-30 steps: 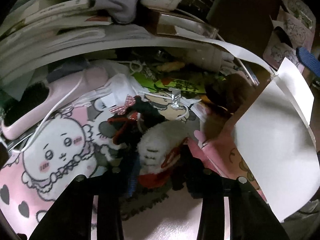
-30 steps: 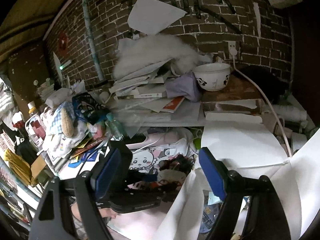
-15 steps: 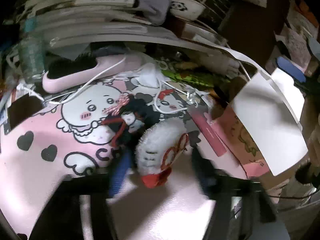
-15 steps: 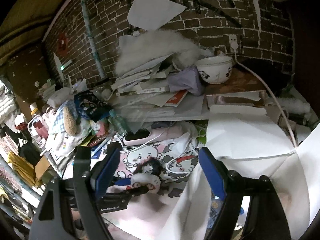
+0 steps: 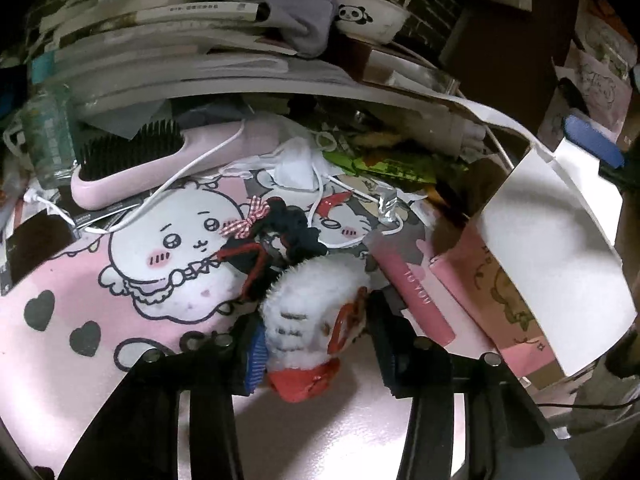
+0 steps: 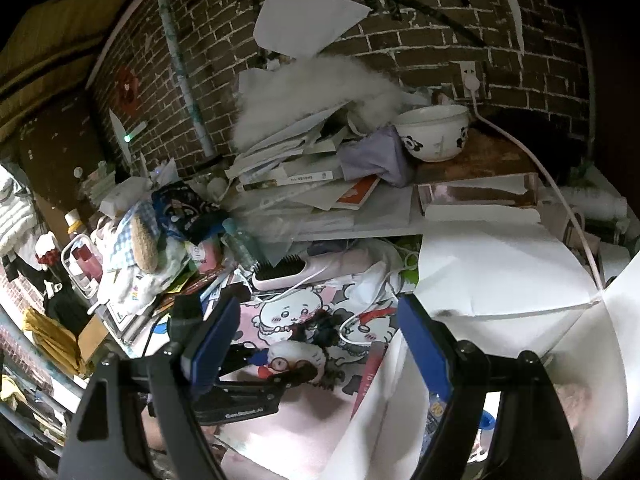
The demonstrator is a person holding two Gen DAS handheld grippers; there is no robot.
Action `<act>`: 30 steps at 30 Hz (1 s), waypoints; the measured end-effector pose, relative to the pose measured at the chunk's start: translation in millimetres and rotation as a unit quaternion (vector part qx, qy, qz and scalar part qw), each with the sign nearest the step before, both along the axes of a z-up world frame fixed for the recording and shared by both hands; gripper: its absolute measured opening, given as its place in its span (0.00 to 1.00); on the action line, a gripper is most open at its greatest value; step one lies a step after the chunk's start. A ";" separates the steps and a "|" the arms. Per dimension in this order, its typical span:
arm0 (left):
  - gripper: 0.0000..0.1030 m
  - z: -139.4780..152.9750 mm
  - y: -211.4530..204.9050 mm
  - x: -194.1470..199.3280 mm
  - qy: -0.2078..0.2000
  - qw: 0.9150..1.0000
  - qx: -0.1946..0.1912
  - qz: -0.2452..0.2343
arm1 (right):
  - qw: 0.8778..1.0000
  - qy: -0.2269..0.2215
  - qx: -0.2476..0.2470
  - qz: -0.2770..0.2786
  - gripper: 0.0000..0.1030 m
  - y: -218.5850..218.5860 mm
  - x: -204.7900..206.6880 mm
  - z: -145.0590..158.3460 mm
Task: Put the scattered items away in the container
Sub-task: 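Grasp the white plush with red glasses with the left gripper, then carry the plush with the left gripper into the white box and release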
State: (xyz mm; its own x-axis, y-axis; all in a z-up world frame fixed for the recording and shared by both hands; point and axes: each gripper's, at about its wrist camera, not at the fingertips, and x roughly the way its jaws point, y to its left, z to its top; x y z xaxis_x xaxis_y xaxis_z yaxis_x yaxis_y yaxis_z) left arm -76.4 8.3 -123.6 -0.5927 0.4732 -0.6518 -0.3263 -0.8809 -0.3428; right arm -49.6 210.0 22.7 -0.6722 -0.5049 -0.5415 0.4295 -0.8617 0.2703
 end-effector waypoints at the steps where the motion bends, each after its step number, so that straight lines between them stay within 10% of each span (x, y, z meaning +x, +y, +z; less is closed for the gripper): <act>1: 0.37 2.3 -1.6 1.5 0.003 1.000 0.001 0.001 | 1.000 -0.002 0.000 -0.001 0.76 0.2 -0.7 -1.0; 18: 0.37 120.3 -45.1 24.5 0.085 0.996 -0.015 0.037 | 0.985 0.061 0.161 -0.023 0.76 -62.3 20.3 -29.4; 30: 0.37 192.9 3.0 20.8 0.125 0.990 -0.071 -0.013 | 0.984 0.060 0.170 0.013 0.76 -93.6 44.0 -57.6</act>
